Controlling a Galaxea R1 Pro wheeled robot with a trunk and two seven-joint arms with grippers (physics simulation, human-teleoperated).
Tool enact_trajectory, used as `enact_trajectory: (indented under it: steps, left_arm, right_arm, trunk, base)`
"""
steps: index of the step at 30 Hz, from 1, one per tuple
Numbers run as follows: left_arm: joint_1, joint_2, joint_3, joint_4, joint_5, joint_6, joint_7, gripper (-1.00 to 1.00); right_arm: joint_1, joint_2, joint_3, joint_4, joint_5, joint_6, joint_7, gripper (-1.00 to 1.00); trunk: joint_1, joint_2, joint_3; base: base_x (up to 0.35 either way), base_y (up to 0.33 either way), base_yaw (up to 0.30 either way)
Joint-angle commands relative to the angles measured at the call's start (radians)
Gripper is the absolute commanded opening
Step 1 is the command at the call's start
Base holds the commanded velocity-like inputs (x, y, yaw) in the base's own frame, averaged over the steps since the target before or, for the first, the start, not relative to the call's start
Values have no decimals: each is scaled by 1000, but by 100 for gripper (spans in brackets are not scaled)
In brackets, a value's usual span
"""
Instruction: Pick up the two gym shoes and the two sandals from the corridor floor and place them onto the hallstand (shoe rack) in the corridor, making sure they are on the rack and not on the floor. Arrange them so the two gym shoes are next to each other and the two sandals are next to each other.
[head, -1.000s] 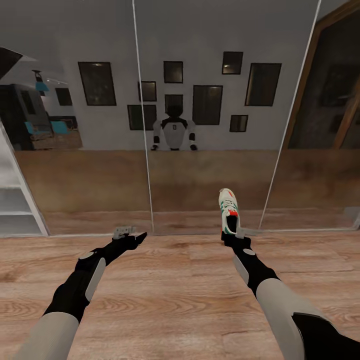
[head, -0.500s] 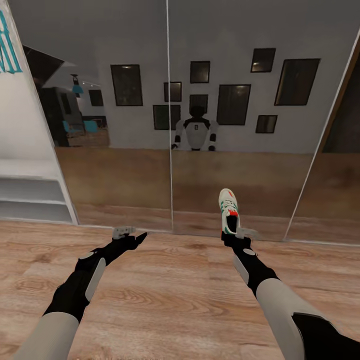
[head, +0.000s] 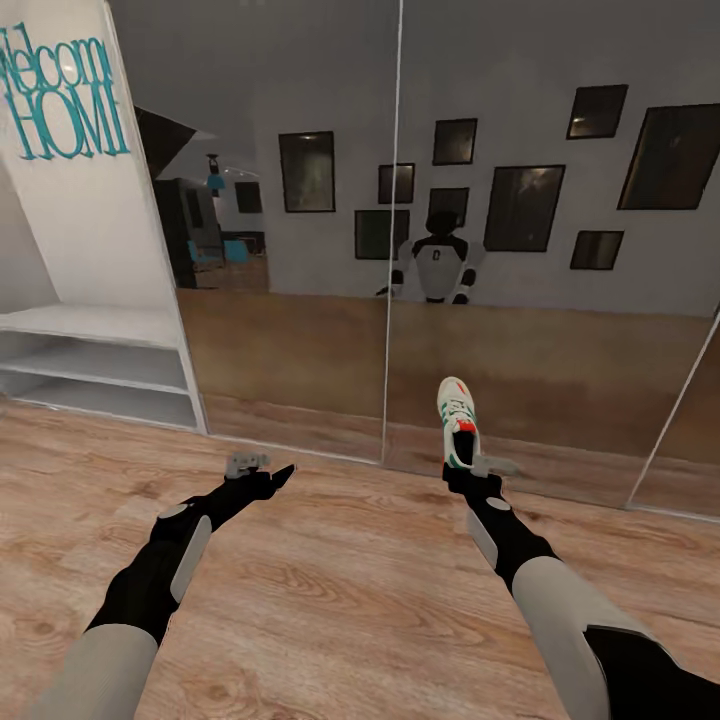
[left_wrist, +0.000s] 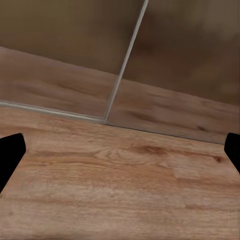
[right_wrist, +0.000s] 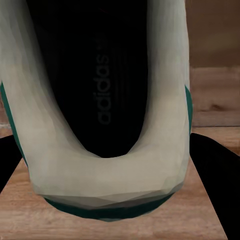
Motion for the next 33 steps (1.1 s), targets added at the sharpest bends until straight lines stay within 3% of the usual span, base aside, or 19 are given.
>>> enact_trajectory:
  steps: [1, 33]
  left_arm:
    - [0, 0, 2, -1, 10, 10, -3, 100]
    - [0, 0, 2, 0, 10, 10, -3, 100]
  right_arm:
    - [-1, 1, -3, 1, 2, -4, -1, -100]
    - [-1, 1, -5, -6, 2, 4, -1, -100]
  trunk:
    - [0, 0, -1]
    - [0, 0, -4]
  base:
    - [0, 0, 295]
    - [0, 0, 295]
